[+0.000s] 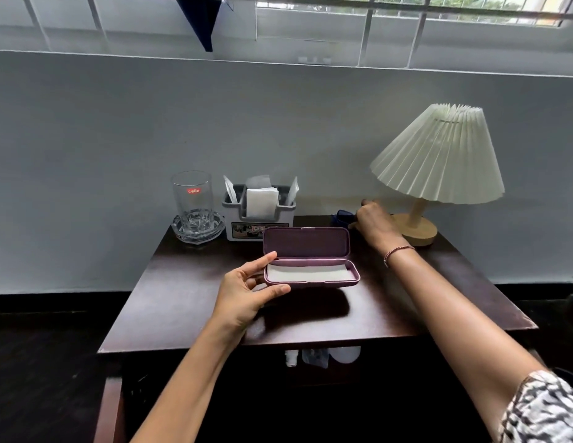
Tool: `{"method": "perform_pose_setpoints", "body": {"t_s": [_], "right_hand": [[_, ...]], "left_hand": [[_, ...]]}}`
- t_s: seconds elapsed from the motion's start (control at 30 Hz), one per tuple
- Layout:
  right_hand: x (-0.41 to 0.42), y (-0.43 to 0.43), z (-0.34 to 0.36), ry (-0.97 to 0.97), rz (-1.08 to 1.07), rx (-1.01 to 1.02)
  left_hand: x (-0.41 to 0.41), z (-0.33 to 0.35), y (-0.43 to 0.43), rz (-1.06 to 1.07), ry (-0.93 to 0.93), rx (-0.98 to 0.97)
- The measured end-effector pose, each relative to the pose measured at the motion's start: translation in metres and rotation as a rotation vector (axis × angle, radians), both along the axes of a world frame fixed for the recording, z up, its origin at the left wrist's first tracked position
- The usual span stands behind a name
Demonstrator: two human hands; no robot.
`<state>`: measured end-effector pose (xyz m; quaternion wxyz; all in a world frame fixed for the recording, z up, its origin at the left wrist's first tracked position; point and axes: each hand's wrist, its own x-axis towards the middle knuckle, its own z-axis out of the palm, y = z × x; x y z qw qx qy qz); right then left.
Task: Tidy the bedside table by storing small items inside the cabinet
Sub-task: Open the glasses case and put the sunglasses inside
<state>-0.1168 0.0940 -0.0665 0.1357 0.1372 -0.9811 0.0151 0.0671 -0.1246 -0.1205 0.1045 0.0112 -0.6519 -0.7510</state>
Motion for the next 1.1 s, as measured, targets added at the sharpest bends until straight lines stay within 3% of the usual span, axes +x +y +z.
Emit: {"method": "perform_pose_setpoints", "body": {"t_s": [0.3, 0.7, 1.1], "right_hand": [[-0.003, 0.003, 0.010, -0.095, -0.012, 0.121], [-0.008, -0.001, 0.018, -0.045, 0.035, 0.305], [0.002, 0.001, 0.016, -0.002, 0.082, 0.129]], "left_hand": [[0.000, 0.000, 0.001, 0.006, 0.008, -0.005], [-0.001, -0.001, 0.000, 0.011, -0.007, -0.001], [0.001, 0.001, 0.001, 0.017, -0.013, 0.007]]}}
